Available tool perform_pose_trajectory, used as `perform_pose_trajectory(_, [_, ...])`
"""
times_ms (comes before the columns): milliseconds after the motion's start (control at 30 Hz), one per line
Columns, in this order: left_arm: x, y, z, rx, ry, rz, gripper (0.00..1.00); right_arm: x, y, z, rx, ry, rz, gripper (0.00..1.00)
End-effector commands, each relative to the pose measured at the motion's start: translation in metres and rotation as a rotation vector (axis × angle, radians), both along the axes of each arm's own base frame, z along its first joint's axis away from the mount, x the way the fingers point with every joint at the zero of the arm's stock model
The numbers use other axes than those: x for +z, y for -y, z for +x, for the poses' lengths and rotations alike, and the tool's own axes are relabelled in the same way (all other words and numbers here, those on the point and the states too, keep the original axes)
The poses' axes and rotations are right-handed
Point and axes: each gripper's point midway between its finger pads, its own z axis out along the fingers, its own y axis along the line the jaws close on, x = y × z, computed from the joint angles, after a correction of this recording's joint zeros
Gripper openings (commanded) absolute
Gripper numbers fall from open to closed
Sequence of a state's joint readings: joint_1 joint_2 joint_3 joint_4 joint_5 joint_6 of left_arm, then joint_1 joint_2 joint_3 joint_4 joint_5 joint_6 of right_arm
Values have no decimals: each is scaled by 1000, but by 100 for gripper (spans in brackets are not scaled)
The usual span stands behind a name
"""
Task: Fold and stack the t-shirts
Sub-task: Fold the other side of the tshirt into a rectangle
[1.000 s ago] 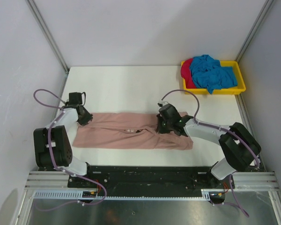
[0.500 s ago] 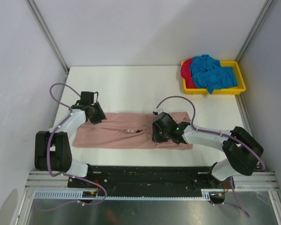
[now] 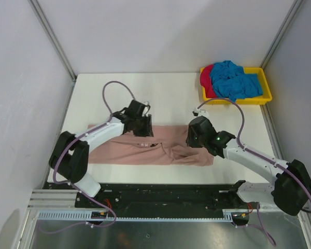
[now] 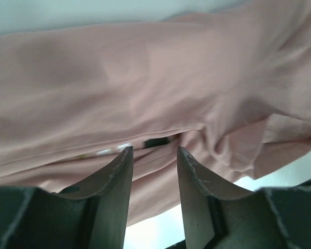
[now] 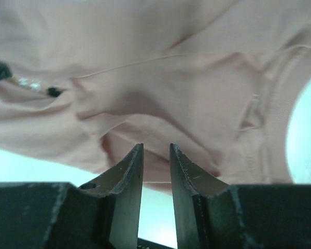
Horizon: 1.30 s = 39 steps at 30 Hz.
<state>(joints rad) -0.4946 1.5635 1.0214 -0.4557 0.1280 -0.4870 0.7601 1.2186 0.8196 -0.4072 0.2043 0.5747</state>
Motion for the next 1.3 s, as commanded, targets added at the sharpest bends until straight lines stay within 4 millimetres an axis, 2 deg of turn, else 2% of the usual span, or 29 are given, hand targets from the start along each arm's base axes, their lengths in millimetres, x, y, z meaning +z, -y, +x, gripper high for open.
perform_pose_trajectory(0, [13,54,2,-144,72,8,44,-18,41,1,-101,-34,-106,30])
perform_pose_trajectory(133, [9,93,-2,-221,80,18,44,-30,54,-4,-131,-64,-119,25])
perform_pose_trajectory(300, [8,133,-4,-284,86,1,44,-44,62,-14,-146,-95,-124,22])
perform_pose_trajectory(400, [6,149,-7,-309,77,-8,44,-51,64,-20,-149,-114,-119,21])
perform_pose_trajectory(533, [0,160,-14,-335,56,-15,43,-57,66,-28,-154,-130,-107,19])
perform_pose_trajectory(767, [-13,160,-39,-367,9,-5,38,-61,67,-37,-152,-147,-88,19])
perform_pose_trajectory(1067, [-26,138,-70,-379,-45,20,29,-62,67,-49,-150,-162,-64,18])
perform_pose_trajectory(1267, [-21,124,-80,-371,-36,26,27,-62,63,-52,-147,-162,-50,18])
